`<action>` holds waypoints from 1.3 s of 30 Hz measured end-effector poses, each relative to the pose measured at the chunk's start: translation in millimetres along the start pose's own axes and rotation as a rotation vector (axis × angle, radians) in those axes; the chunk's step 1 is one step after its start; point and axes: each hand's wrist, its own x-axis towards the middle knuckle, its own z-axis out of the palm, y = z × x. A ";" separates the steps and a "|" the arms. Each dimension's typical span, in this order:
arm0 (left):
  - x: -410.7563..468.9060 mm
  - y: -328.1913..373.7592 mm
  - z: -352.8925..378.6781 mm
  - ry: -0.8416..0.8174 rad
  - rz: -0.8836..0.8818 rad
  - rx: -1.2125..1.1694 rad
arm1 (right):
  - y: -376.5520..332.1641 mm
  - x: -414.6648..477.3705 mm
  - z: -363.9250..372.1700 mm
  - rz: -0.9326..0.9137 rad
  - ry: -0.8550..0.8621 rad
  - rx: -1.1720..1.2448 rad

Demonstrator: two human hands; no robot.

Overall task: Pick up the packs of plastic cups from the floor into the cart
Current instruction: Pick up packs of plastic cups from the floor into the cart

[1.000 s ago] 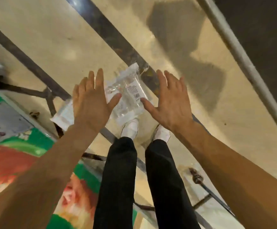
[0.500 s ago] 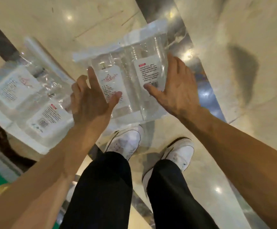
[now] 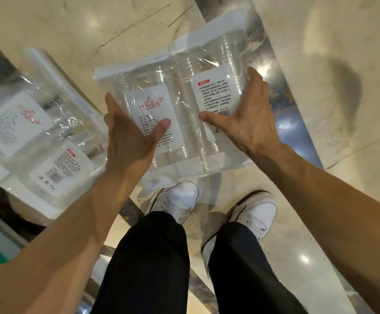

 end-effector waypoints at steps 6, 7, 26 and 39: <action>-45.0 79.1 -58.2 0.011 0.077 0.028 | -51.2 -46.3 -92.2 0.008 0.096 0.044; -55.8 95.6 -71.1 0.014 0.100 0.011 | -61.1 -56.0 -111.7 0.026 0.104 0.058; -344.1 487.4 -362.7 -0.186 0.653 0.245 | -277.9 -368.4 -528.1 0.264 0.488 0.417; -686.7 667.4 -314.4 -0.632 1.199 0.535 | -211.7 -720.4 -680.0 0.695 0.981 0.690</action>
